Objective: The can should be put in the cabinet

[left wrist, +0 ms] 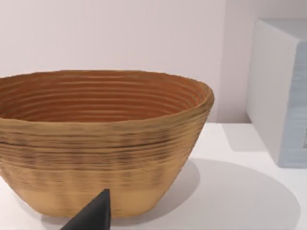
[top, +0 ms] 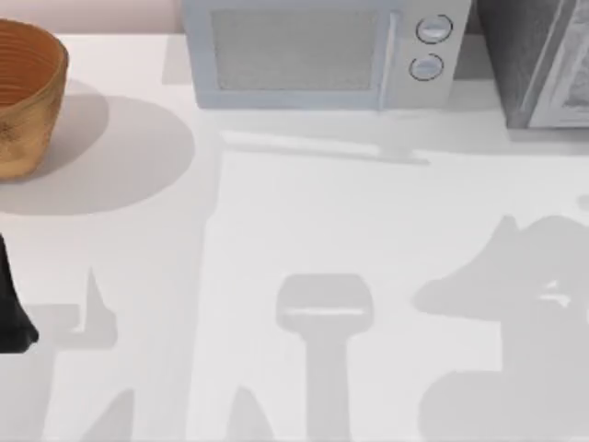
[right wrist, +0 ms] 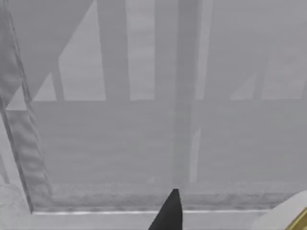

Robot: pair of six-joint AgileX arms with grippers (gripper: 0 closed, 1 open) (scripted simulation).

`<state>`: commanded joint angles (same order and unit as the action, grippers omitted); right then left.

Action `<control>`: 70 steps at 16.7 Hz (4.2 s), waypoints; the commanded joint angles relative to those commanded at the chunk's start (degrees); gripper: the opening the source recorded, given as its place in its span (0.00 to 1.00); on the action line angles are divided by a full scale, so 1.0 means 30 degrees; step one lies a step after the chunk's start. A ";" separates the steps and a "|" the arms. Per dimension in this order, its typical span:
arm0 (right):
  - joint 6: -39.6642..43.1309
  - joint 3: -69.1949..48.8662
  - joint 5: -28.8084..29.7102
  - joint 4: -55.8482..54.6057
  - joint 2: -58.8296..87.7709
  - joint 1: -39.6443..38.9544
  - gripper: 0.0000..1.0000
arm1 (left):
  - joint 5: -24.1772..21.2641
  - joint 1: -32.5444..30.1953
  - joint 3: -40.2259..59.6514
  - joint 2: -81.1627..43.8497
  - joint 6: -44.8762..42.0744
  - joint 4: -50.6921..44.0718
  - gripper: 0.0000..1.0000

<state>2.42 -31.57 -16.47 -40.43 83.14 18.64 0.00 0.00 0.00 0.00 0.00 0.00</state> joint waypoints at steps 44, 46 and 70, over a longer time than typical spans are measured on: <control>-0.1060 -0.9810 0.7911 1.8477 -1.1818 -0.8288 0.00 | 0.0000 0.0000 0.0000 0.0000 0.0000 0.0000 1.00; -0.1091 -1.3187 0.8271 1.9291 -0.9296 -0.8659 0.00 | 0.0000 0.0000 0.0000 0.0000 0.0000 0.0000 1.00; -0.1221 -3.1201 0.8901 2.3683 0.4060 -0.8845 0.00 | 0.0000 0.0000 0.0000 0.0000 0.0000 0.0000 1.00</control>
<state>-1.24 -125.18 10.23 30.62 95.32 -7.90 0.00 0.00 0.00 0.00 0.00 0.00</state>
